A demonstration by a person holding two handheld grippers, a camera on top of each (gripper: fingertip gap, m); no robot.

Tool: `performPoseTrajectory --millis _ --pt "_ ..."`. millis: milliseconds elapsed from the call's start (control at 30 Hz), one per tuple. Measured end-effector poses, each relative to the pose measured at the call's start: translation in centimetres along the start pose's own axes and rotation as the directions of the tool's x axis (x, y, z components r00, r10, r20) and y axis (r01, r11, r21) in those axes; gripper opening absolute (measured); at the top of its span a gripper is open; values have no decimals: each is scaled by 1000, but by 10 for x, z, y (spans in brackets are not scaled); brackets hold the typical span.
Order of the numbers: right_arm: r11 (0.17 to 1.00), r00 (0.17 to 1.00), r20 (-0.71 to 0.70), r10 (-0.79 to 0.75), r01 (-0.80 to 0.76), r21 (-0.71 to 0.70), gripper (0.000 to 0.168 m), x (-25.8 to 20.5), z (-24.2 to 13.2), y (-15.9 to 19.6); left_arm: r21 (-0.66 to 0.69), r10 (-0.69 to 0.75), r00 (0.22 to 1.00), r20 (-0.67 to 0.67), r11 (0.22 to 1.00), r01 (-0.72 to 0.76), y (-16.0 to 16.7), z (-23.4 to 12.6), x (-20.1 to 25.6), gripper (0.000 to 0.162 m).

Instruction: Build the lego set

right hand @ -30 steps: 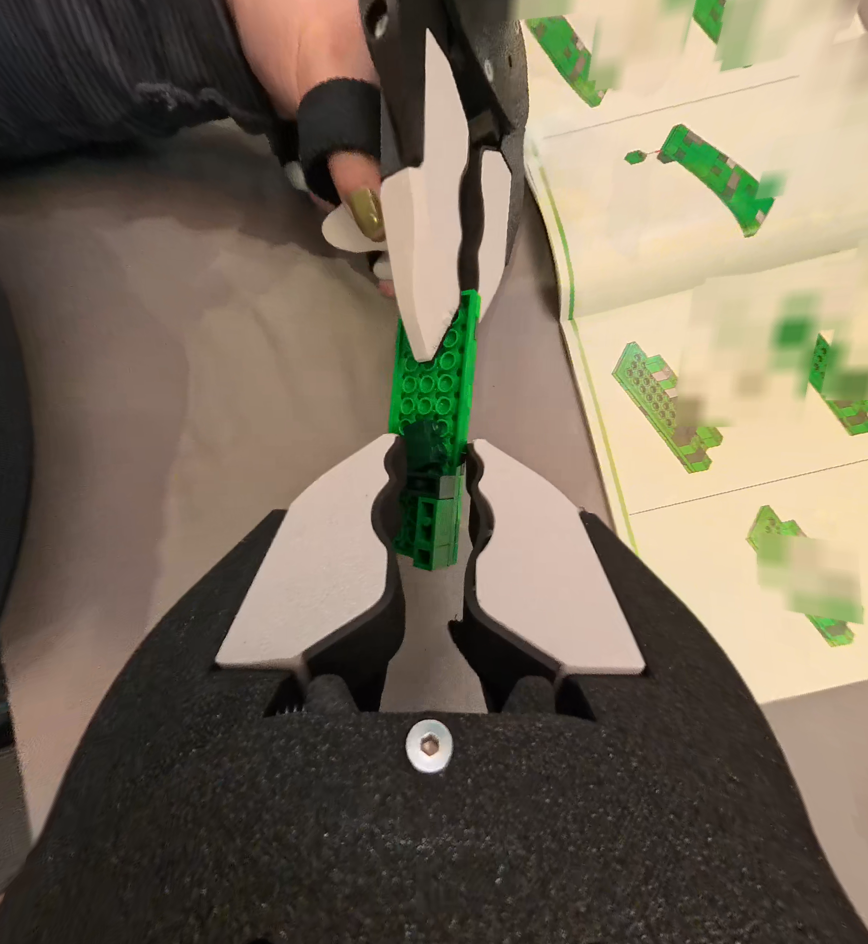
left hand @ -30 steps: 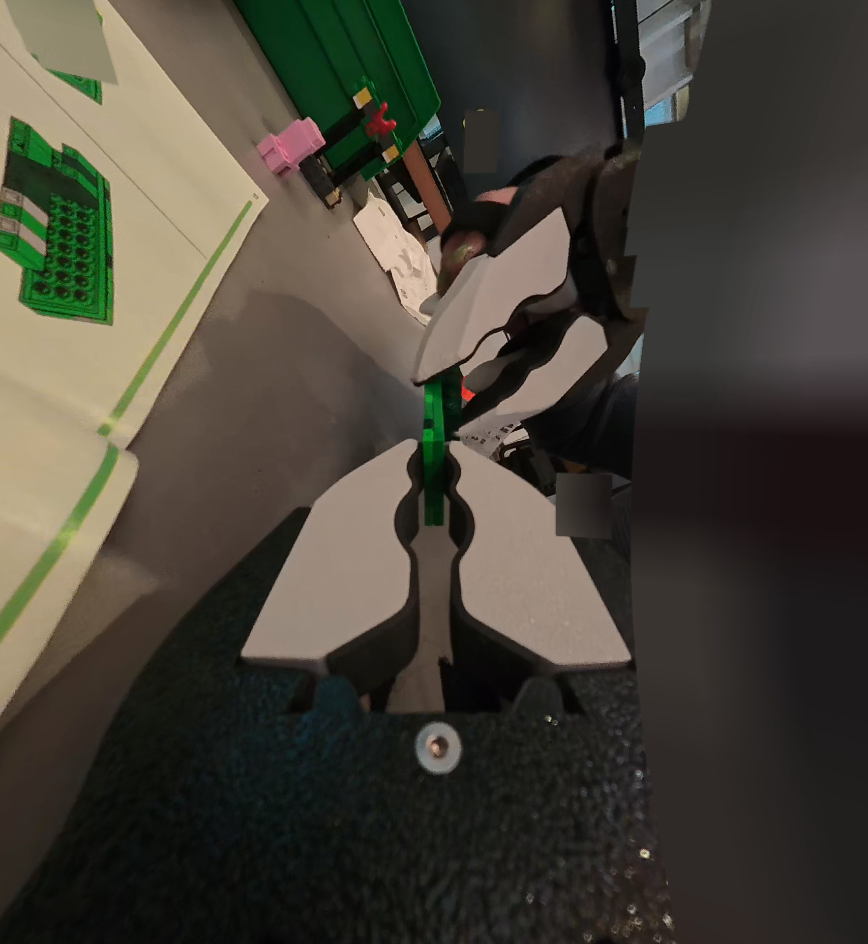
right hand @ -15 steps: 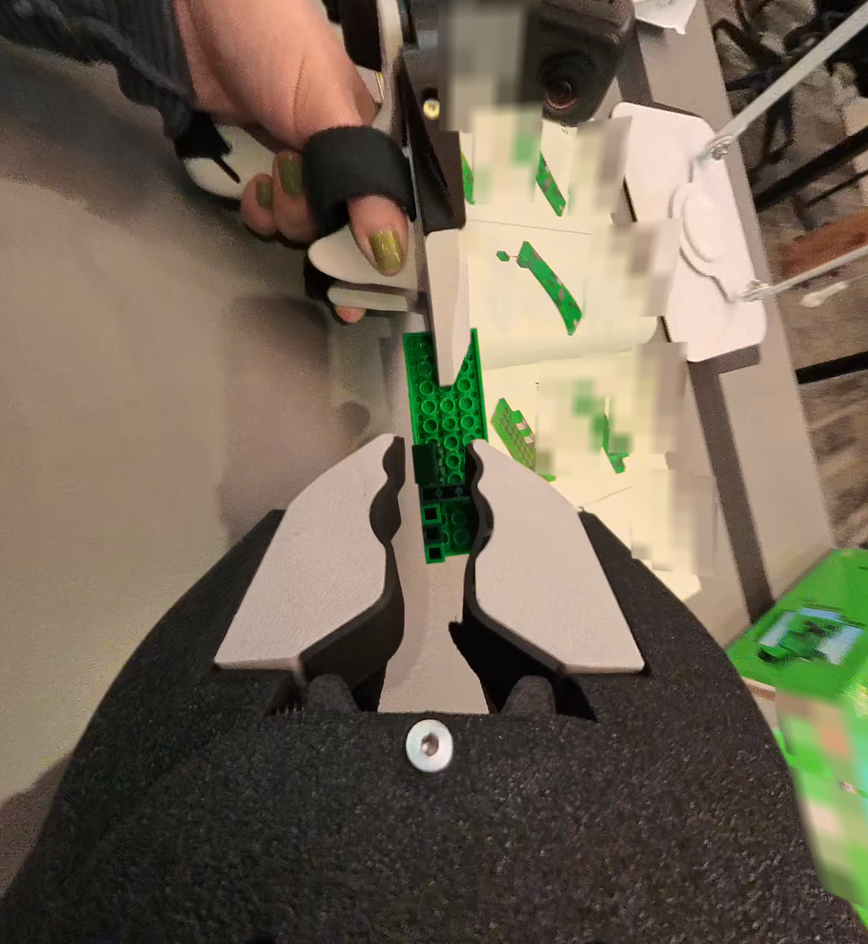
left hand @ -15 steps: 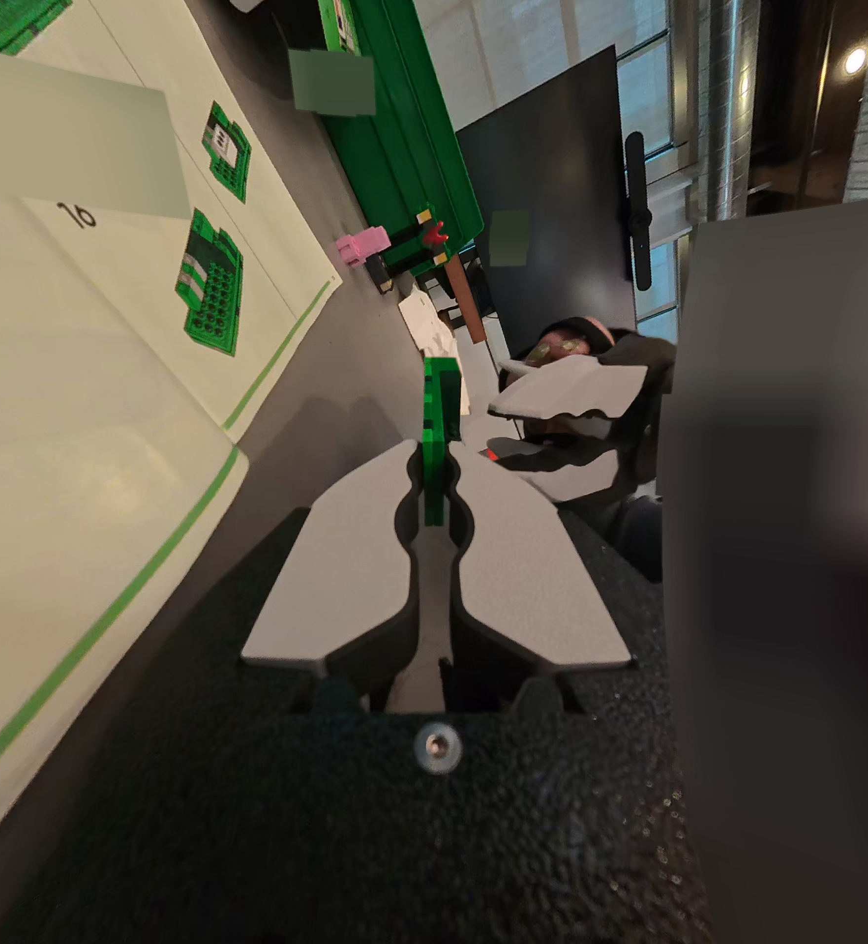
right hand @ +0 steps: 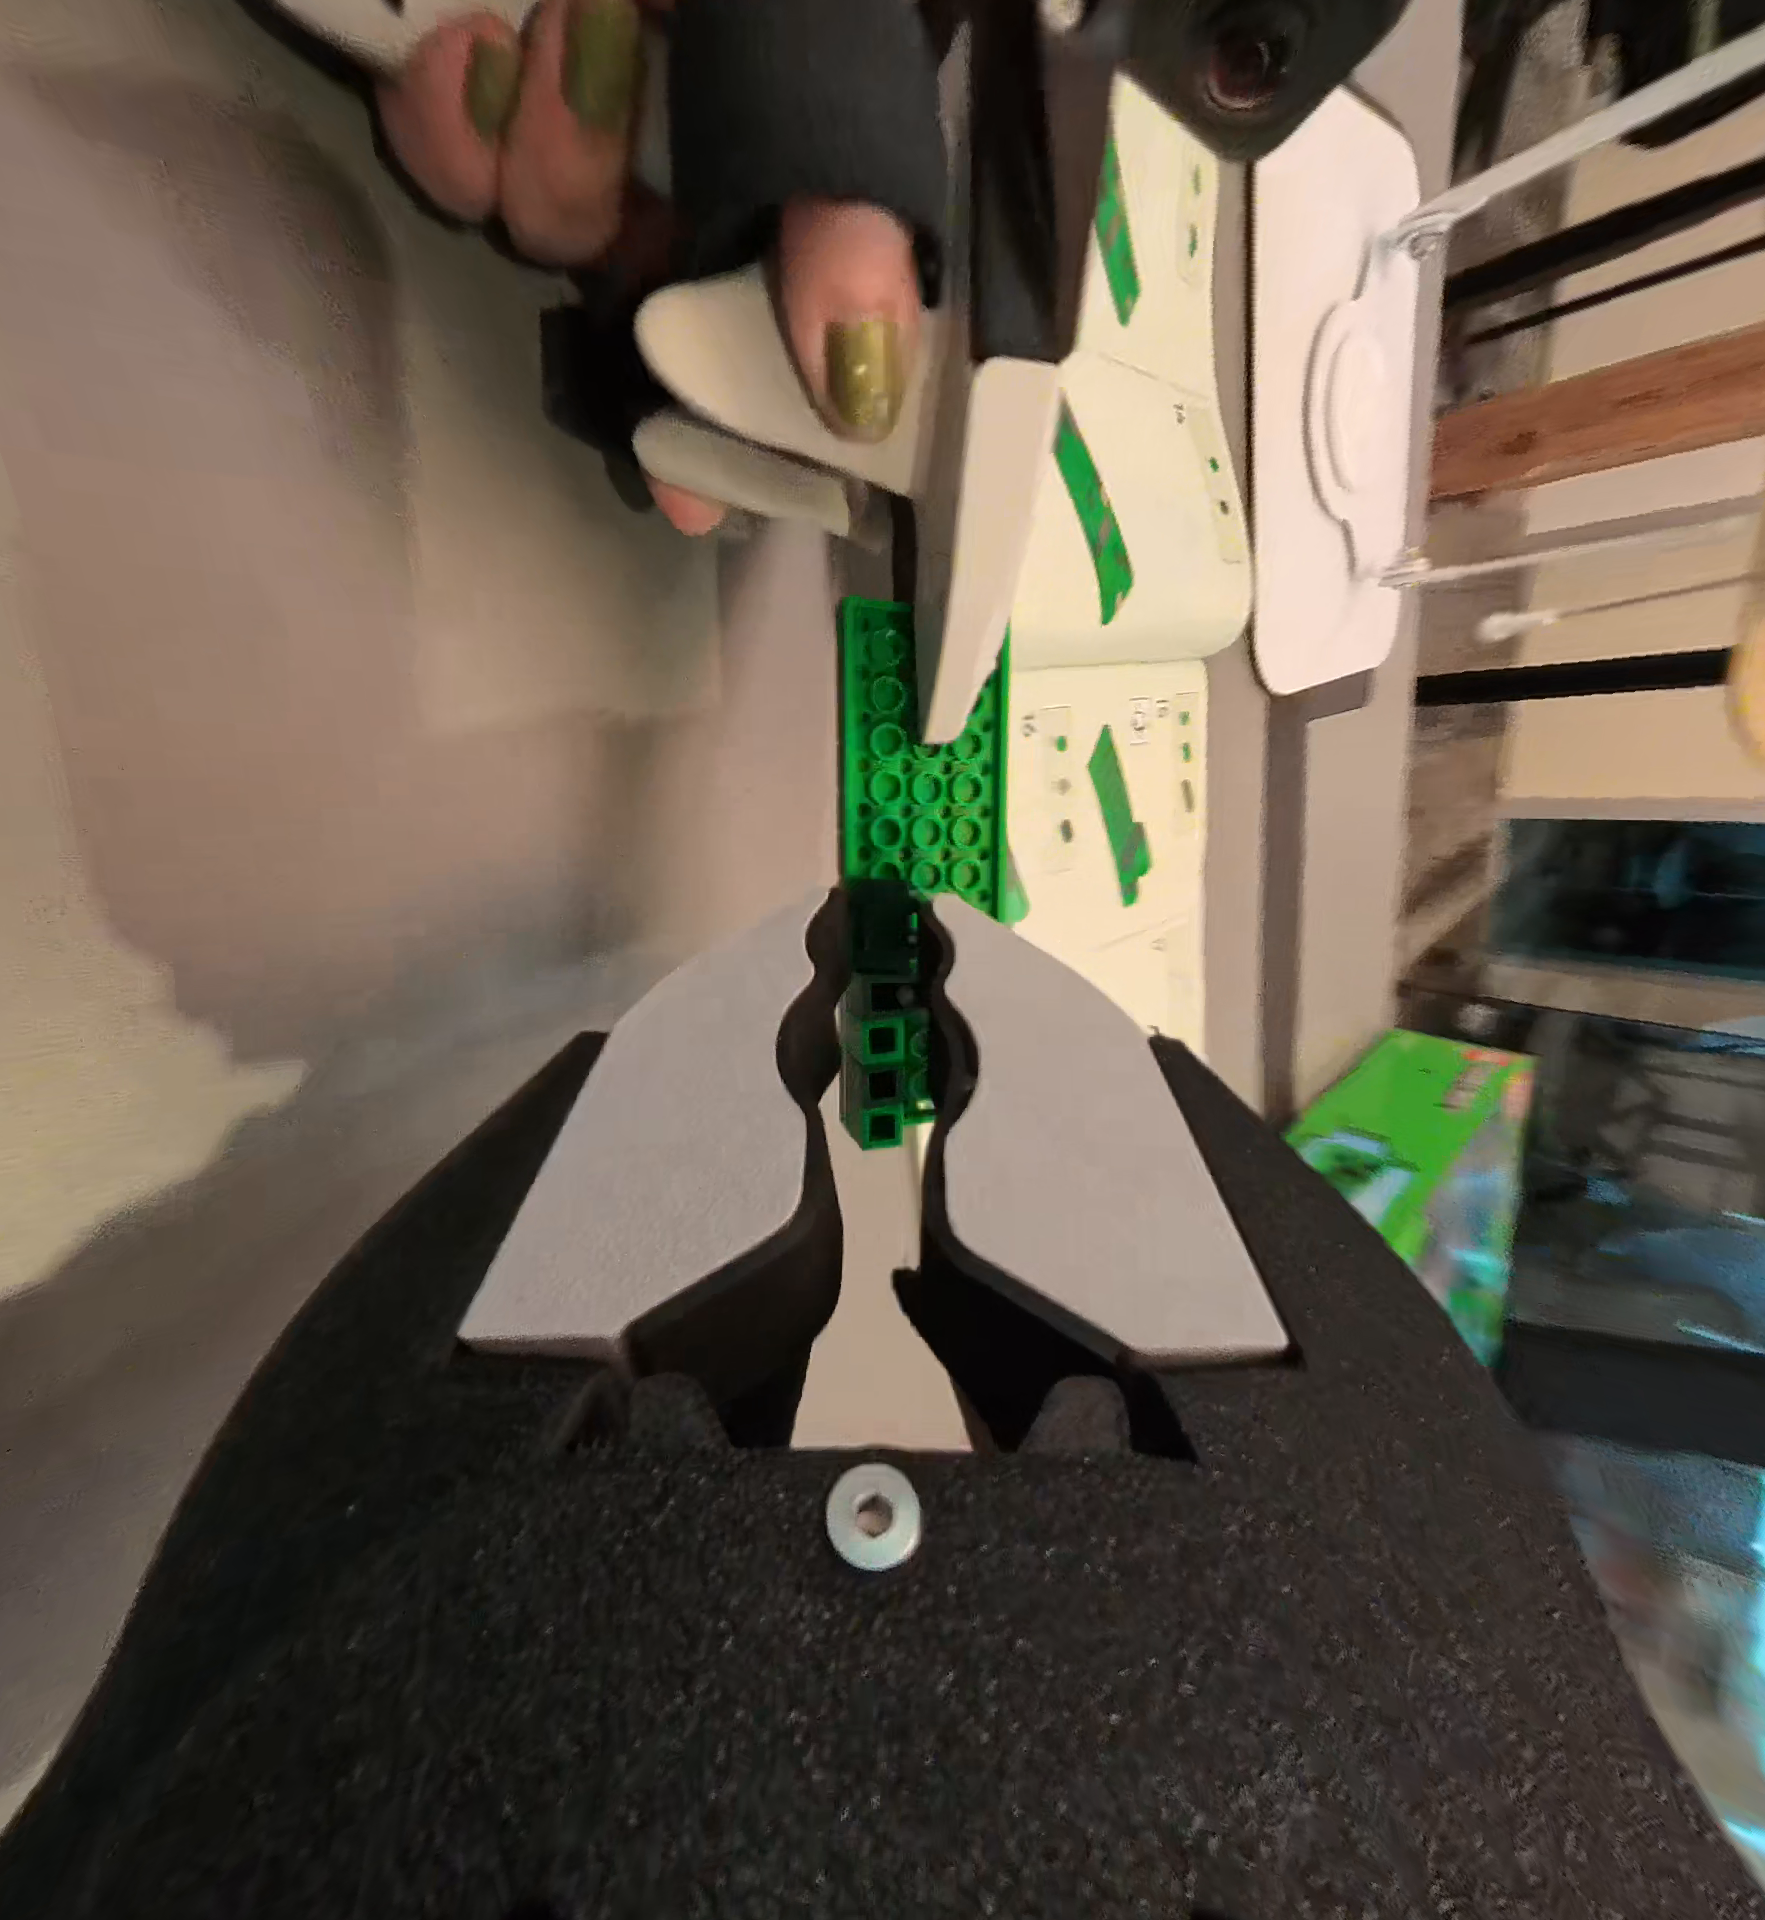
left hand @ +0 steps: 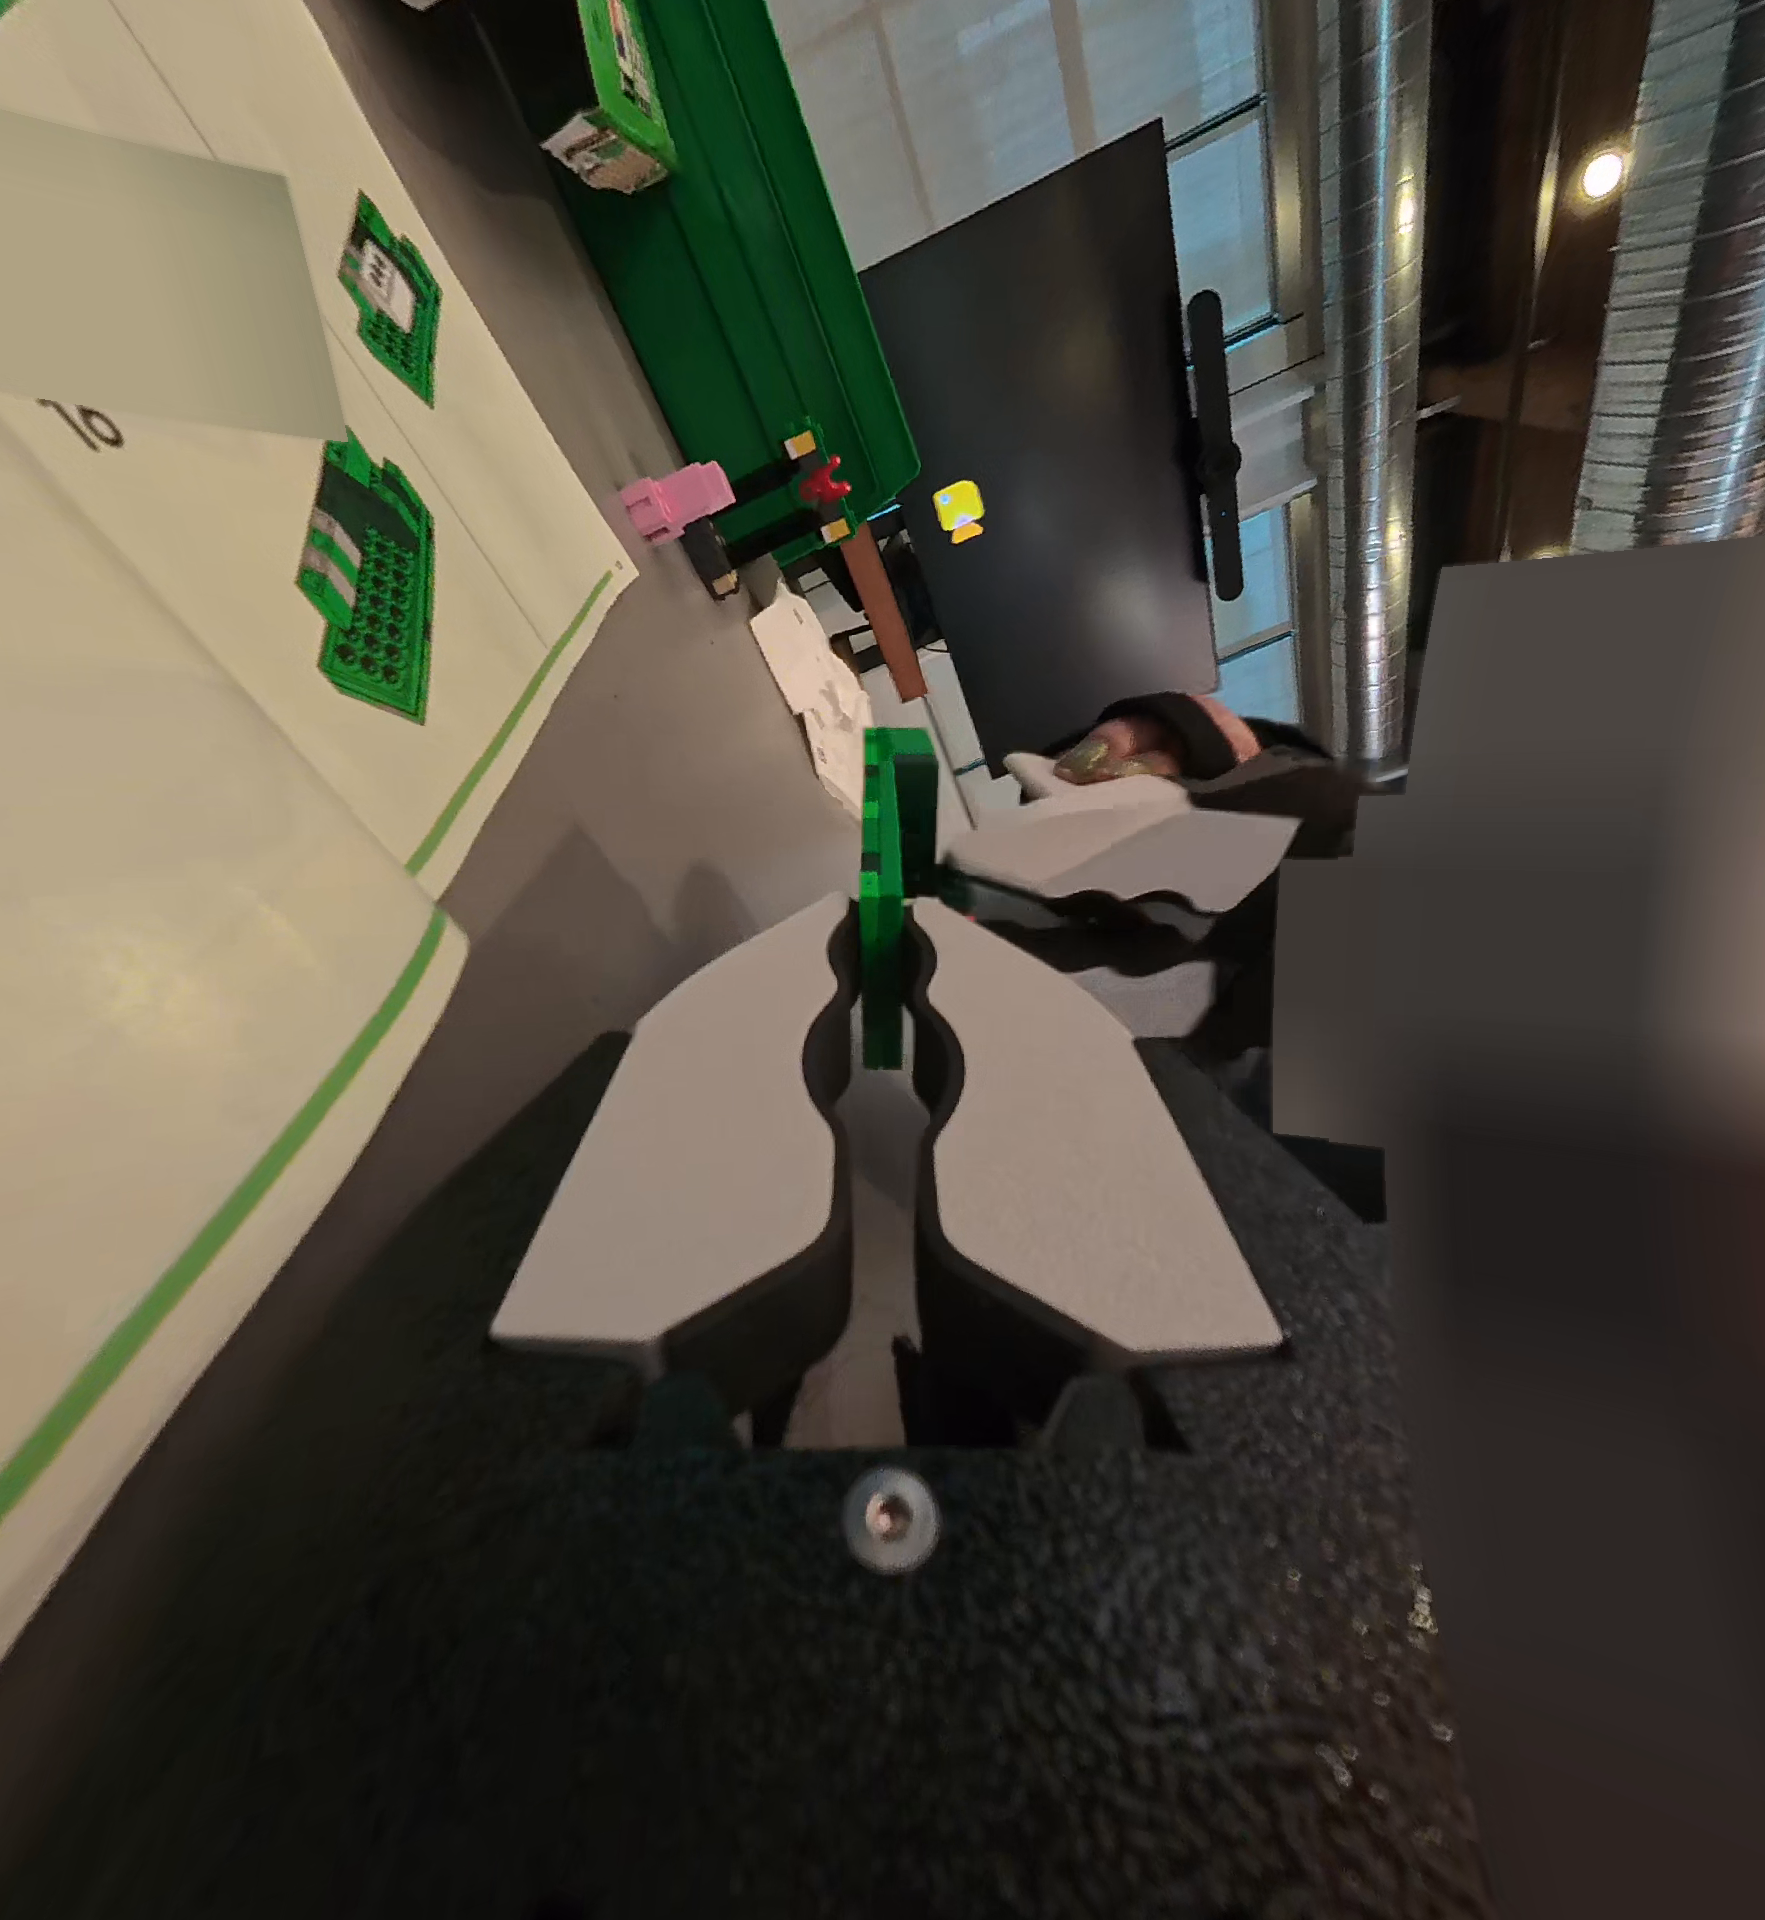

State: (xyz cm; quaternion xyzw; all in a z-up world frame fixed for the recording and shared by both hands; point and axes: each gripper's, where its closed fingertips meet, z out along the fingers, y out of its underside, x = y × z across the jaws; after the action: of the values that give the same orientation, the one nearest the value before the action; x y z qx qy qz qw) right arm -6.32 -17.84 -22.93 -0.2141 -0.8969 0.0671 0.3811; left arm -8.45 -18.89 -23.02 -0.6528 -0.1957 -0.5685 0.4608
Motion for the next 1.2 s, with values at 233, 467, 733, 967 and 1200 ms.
performPoseTrajectory --millis 233,467,733,967,1200 --pt "850 807 296 511 -525 -37 11 -9 -29 24 -49 81 988 134 996 -75 7 5 -12 6" --pt "897 846 297 442 -427 -118 12 -61 -6 64 -38 74 991 108 997 -70 6 4 -9 6" --pt "889 879 173 444 -457 38 33 -54 -9 51 -30 73 993 90 997 -71 5 3 -7 6" --pt "951 951 93 294 -300 67 13 -78 -21 43 -20 64 996 64 998 -63 4 2 -4 6" --pt "990 985 91 143 -144 1 12 -80 -11 54 -23 63 997 53 998 -62 4 2 -2 5"
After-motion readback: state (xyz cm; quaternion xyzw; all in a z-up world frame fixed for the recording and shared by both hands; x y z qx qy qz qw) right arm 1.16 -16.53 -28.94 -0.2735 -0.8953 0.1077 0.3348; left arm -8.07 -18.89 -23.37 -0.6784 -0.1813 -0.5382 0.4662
